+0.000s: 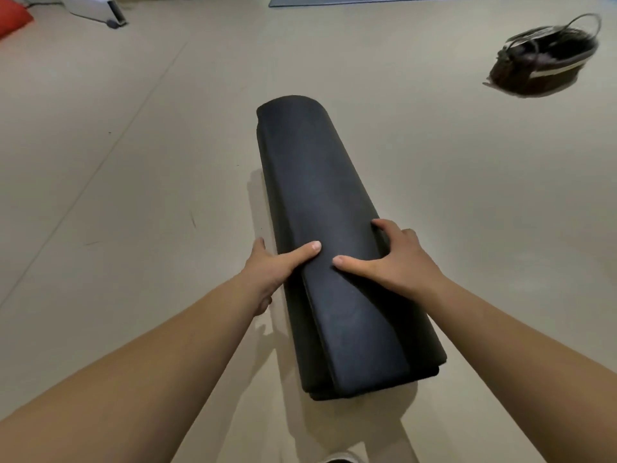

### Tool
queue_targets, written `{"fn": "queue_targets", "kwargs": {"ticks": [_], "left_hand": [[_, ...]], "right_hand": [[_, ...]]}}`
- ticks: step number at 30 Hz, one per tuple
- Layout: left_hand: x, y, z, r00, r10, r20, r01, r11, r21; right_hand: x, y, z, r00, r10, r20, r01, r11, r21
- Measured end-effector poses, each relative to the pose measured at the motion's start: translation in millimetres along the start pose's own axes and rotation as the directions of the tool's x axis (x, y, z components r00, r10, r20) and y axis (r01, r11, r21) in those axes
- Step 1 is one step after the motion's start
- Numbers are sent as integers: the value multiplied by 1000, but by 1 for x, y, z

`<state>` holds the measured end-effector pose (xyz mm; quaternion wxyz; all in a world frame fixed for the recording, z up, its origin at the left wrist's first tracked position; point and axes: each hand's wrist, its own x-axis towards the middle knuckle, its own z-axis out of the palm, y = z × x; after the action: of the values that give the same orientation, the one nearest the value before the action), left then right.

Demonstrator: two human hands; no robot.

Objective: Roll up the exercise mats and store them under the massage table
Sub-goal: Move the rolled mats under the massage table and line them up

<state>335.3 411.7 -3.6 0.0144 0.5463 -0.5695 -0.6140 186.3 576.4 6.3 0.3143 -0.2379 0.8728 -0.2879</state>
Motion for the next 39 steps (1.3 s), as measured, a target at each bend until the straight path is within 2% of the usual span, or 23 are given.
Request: {"fn": "queue_targets", "kwargs": {"ticks": [2,5,10,12,13,15,16,18,20,21,22,24,25,27,29,30,32,34,36,39], "left_hand": [[0,7,33,996,-55,76,59,997,-46],[3,19,74,1000,19,24,-17,997,-74],[2,48,140,992,86,87,-105,967,234],[-8,62,179,983,119,137,-169,878,447],[-14,69,201,976,137,172,-211,807,552],[-32,83,246,955,163,246,-292,635,715],[-43,89,268,939,182,292,-343,553,759],[-64,97,302,866,244,436,-499,449,741],[-76,102,317,746,313,588,-658,484,577],[-74,102,317,706,324,630,-692,507,515],[-71,102,316,696,313,646,-698,505,508],[-62,100,313,732,185,656,-643,505,576],[-62,98,315,745,79,663,-581,565,586],[-71,89,327,690,-74,720,-485,691,536],[-76,80,347,673,-68,736,-498,695,519],[-79,79,356,680,-52,731,-514,677,527],[-82,78,375,710,-25,704,-531,639,557],[-87,80,391,740,-25,673,-531,594,605],[-97,83,406,758,-21,652,-547,526,652],[-108,88,426,793,-29,609,-520,489,700]], "right_hand": [[7,16,-12,997,65,38,-67,995,72],[16,43,-35,985,128,113,-157,940,302],[-3,100,-68,956,249,155,-293,827,479],[-19,131,-80,942,307,136,-330,768,549],[-29,146,-87,936,341,83,-326,755,569],[-48,168,-107,909,399,-118,-265,774,576],[-55,178,-117,883,418,-212,-232,783,577],[-68,197,-137,840,479,-257,-243,755,609],[-81,221,-151,780,574,-248,-355,732,581],[-90,230,-158,738,633,-235,-414,699,584],[-99,237,-164,699,688,-194,-458,640,617],[-116,243,-174,668,744,-32,-491,472,733],[-123,244,-178,678,734,39,-493,415,764],[-134,243,-180,713,691,118,-486,367,793],[-138,249,-180,717,685,126,-508,391,767],[-141,252,-185,694,710,117,-549,418,724],[-150,261,-205,652,758,21,-632,528,567],[-162,269,-233,680,730,-60,-678,658,328],[-170,270,-259,733,680,-29,-662,722,199],[-170,273,-281,746,662,74,-660,718,220]]}}
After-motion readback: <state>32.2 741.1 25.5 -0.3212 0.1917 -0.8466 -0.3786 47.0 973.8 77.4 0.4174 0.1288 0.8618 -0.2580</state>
